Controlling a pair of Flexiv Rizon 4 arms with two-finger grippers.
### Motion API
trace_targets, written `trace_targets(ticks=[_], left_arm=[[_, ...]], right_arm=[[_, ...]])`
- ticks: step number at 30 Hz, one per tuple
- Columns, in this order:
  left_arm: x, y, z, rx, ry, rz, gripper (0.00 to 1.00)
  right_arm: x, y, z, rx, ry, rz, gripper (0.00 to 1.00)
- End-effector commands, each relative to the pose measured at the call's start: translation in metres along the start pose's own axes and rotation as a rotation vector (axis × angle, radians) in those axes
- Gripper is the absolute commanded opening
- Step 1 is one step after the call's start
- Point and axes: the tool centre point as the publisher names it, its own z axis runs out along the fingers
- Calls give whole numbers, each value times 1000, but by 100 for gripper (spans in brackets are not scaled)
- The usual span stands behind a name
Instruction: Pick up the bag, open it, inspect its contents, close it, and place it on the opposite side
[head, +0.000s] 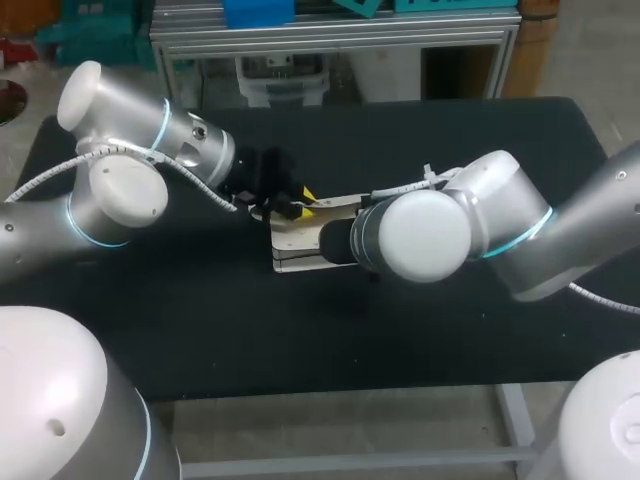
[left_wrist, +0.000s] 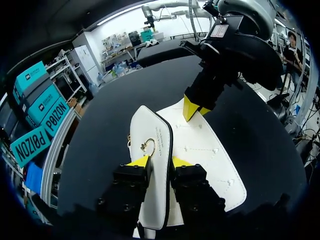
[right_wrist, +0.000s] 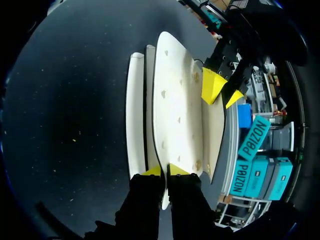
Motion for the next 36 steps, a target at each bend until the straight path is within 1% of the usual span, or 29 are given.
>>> trace_targets(ticks=[1, 2, 3, 5, 9, 10, 14, 20, 24, 26, 28, 29, 32, 36], left_arm=[[0, -1, -1, 0, -4, 4, 24], [0, -1, -2, -1, -7, 5, 10], [0, -1, -2, -1, -8, 5, 0], [3, -1, -3, 5, 3, 8, 0], [15, 0, 1, 8, 61, 31, 0], [20, 1, 3, 12, 77, 31, 0], [34, 7, 17, -18, 130, 36, 0], [38, 17, 34, -38, 182, 0, 0], [37, 18, 36, -44, 193, 0, 0], [36, 17, 33, -44, 195, 6, 14], [36, 17, 29, -43, 190, 9, 32], [35, 16, 26, -39, 182, 11, 37], [33, 12, 15, -13, 152, 18, 34], [28, 5, 2, 8, 100, 29, 18]], right_arm=[[1, 1, 3, 2, -4, 0, 0], [1, 1, 3, 2, -4, 0, 0], [1, 1, 3, 2, -4, 0, 0], [1, 1, 3, 2, -4, 0, 0], [1, 1, 3, 2, -4, 0, 0], [1, 1, 3, 2, -4, 0, 0], [1, 1, 3, 2, -4, 0, 0], [1, 1, 3, 2, -4, 0, 0], [1, 1, 3, 2, -4, 0, 0], [1, 1, 3, 2, -4, 0, 0], [1, 1, 3, 2, -4, 0, 0], [1, 1, 3, 2, -4, 0, 0], [1, 1, 3, 2, -4, 0, 0], [1, 1, 3, 2, -4, 0, 0]])
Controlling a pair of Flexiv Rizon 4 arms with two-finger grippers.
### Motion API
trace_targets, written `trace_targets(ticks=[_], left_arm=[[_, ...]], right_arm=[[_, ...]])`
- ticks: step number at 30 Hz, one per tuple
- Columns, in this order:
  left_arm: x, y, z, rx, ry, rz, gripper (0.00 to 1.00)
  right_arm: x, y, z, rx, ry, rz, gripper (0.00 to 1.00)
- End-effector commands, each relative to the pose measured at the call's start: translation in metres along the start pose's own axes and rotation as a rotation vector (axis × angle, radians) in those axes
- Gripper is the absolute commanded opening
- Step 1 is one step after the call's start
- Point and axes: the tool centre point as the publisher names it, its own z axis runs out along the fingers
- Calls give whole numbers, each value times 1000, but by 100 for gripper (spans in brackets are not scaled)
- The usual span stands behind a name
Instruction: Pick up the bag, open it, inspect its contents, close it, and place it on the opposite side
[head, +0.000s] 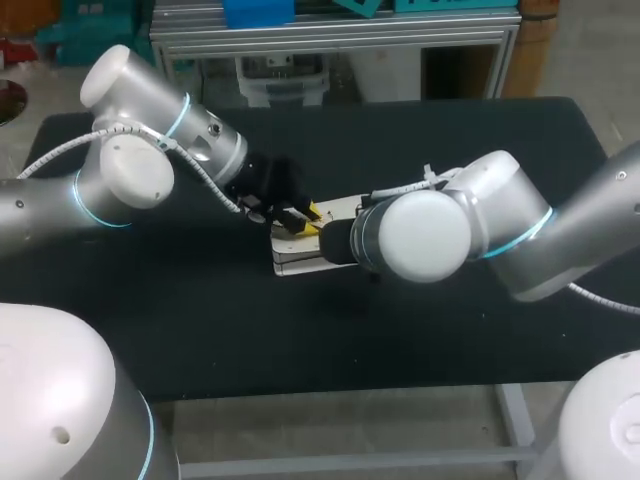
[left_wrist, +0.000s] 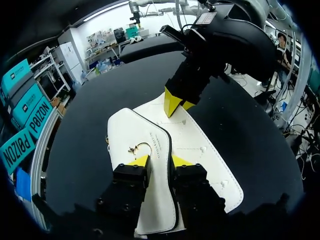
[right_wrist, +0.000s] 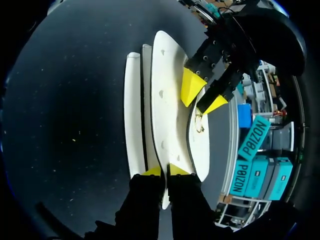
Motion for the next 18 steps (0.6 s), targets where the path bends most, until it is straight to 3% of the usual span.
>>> trace_targets(ticks=[1, 7, 11, 18], left_arm=[[7, -1, -14, 25, -49, 14, 15], [5, -5, -18, 32, -78, 30, 0], [6, -9, -18, 32, -59, 42, 0], [27, -7, -1, 46, 46, 43, 0]], right_arm=[[1, 1, 2, 1, -3, 1, 0], [1, 1, 2, 1, -3, 1, 0], [1, 1, 2, 1, -3, 1, 0], [1, 1, 2, 1, -3, 1, 0]])
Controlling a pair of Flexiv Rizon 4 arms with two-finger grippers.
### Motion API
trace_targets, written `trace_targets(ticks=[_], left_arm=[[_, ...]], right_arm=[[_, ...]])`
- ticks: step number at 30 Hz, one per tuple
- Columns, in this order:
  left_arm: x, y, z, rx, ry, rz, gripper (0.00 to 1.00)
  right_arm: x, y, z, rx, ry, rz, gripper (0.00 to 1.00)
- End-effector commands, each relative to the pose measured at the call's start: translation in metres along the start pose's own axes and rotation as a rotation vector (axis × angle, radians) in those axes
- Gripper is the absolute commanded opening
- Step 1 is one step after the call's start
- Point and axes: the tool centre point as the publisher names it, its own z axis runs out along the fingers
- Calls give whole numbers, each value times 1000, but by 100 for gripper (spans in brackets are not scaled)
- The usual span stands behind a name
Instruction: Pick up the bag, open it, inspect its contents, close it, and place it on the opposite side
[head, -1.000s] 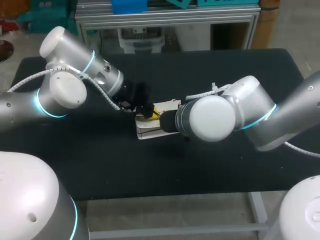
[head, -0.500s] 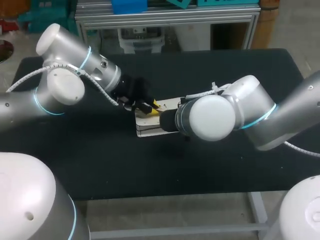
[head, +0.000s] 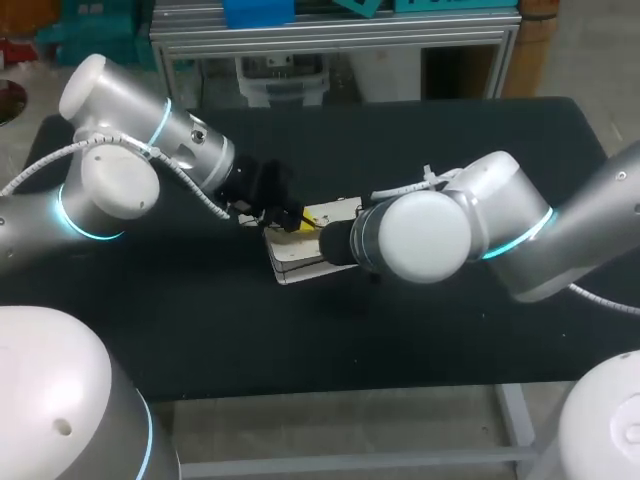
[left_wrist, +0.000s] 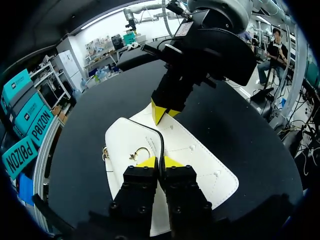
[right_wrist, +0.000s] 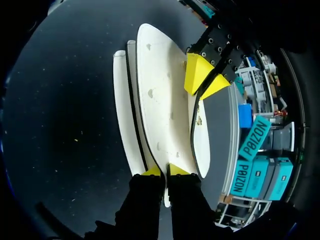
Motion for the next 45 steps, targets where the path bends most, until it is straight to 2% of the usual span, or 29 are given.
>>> trace_targets(ticks=[1, 7, 11, 12, 14, 16, 21, 23, 24, 28, 30, 38, 39, 40, 41, 45], left_arm=[[5, 5, 13, 7, 55, -7, 0], [3, 17, 26, -25, 78, -50, 0], [-3, 14, 14, -20, 46, -35, 0], [-5, 13, 12, -25, 39, -28, 9], [-7, 11, 7, -26, 29, -20, 45], [-12, 9, 2, -27, 13, -11, 63], [-17, 3, -11, 12, -6, 9, 62], [-17, 0, -16, 27, -21, 12, 55], [-17, -1, -18, 35, -29, 15, 47], [-20, -3, -18, 10, -54, 17, 30], [-23, -1, -16, -14, -59, 14, 27], [-24, 8, -4, -34, -42, -4, 33], [-24, 8, -3, -37, -44, -7, 30], [-24, 9, -1, -40, -47, -14, 11], [-24, 11, 0, -41, -49, -17, 0], [-16, 14, 2, -19, 7, -25, 0]], right_arm=[[-1, 1, 4, 1, -6, 2, 0], [-1, 1, 4, 1, -6, 2, 0], [-1, 1, 4, 1, -6, 2, 0], [-1, 1, 4, 1, -6, 2, 0], [-1, 1, 4, 1, -6, 2, 0], [-1, 1, 4, 1, -6, 2, 0], [-1, 1, 4, 1, -6, 2, 0], [-1, 1, 4, 1, -6, 2, 0], [-1, 1, 4, 1, -6, 2, 0], [-1, 1, 4, 1, -6, 2, 0], [-1, 1, 4, 1, -6, 2, 0], [-1, 1, 4, 1, -6, 2, 0], [-1, 1, 4, 1, -6, 2, 0], [-1, 1, 4, 1, -6, 2, 0], [-1, 1, 4, 1, -6, 2, 0], [-1, 1, 4, 1, -6, 2, 0]])
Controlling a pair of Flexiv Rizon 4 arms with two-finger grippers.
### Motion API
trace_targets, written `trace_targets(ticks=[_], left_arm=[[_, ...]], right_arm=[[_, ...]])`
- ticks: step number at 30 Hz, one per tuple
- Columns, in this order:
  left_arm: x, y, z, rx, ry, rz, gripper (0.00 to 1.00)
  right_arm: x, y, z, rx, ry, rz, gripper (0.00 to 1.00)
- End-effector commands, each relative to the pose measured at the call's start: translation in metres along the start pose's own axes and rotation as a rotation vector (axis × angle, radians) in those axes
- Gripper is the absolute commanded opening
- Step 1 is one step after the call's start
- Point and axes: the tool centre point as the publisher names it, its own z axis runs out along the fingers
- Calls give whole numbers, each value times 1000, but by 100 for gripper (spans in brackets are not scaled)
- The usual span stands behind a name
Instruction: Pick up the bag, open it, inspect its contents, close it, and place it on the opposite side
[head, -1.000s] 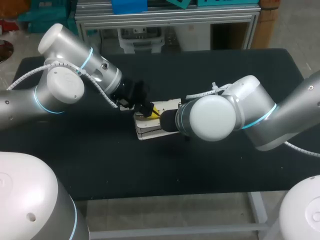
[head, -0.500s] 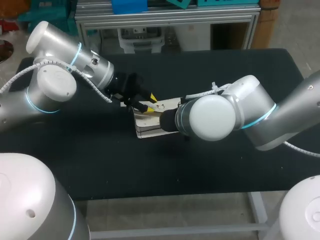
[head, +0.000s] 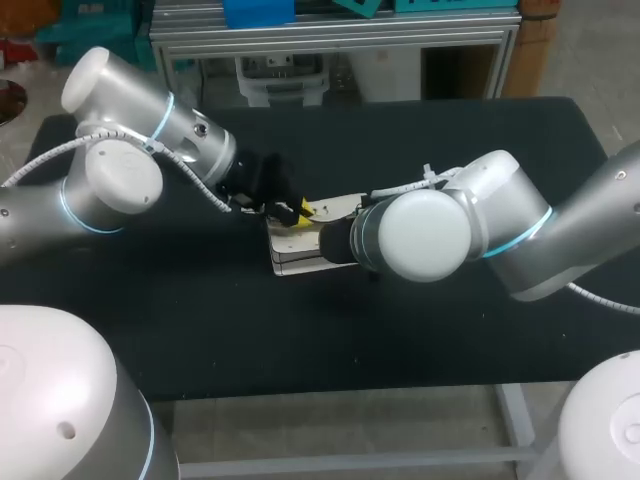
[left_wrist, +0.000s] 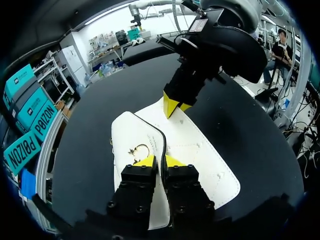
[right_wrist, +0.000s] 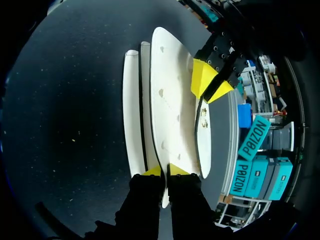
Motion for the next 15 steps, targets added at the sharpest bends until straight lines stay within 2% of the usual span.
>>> trace_targets(ticks=[1, 6, 9, 10, 11, 15], left_arm=[[6, 5, 9, 26, 67, -3, 0], [17, 12, 29, 4, 137, -25, 0], [18, 15, 30, 6, 141, -34, 2], [17, 14, 26, 13, 134, -36, 27], [17, 13, 23, 17, 127, -31, 38], [15, 8, 7, 31, 98, -13, 39]], right_arm=[[1, 1, 2, 2, -4, 0, 0], [1, 1, 2, 2, -4, 0, 0], [1, 1, 2, 2, -4, 0, 0], [1, 1, 2, 2, -4, 0, 0], [1, 1, 2, 2, -4, 0, 0], [1, 1, 2, 2, -4, 0, 0]])
